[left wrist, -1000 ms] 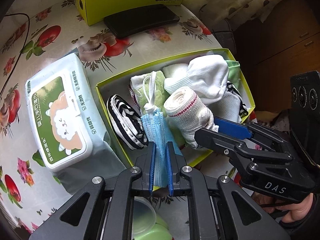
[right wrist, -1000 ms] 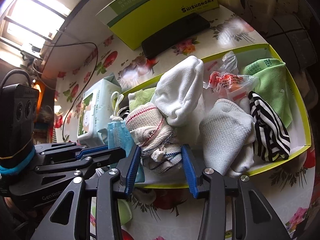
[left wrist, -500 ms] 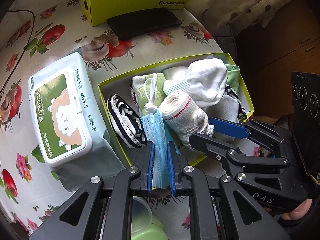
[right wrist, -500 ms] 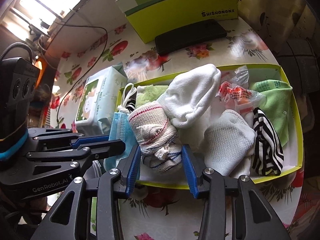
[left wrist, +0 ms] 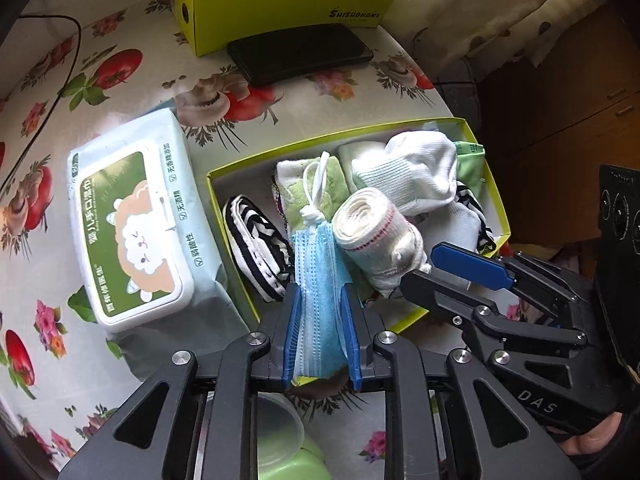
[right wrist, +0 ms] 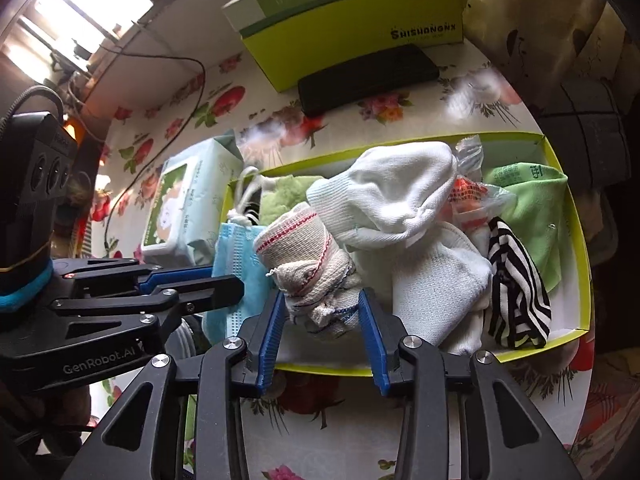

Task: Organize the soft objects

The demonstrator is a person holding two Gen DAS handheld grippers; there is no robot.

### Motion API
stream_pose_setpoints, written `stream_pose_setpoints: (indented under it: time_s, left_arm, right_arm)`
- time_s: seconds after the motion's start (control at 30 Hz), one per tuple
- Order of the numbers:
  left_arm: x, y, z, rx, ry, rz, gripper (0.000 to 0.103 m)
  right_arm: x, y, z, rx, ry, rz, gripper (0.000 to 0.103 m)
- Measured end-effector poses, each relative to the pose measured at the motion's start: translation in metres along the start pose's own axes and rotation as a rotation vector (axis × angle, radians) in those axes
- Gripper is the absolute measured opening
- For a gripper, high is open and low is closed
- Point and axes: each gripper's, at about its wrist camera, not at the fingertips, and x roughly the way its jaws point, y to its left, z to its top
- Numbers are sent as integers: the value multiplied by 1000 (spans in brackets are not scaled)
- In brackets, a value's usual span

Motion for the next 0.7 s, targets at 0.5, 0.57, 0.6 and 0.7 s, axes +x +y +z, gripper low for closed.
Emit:
stream_pose_setpoints:
  time_s: [0.5, 0.57, 0.6, 0.7]
  left_arm:
    - [-38, -4, -14, 14, -103, 87, 23]
    - [-42, -7, -19, 25, -110, 100, 23]
    - [-45, -8, -21, 31, -114, 106, 23]
    - [-51, -12, -30, 48, -125, 122, 23]
  right_arm:
    - [-35, 20, -6, -59, -53, -42, 22]
    - [-38, 22, -11, -57, -45, -65, 26]
    - [-39, 23, -14, -57, -45, -82, 29]
    - [-45, 25, -24, -46, -44, -135, 43]
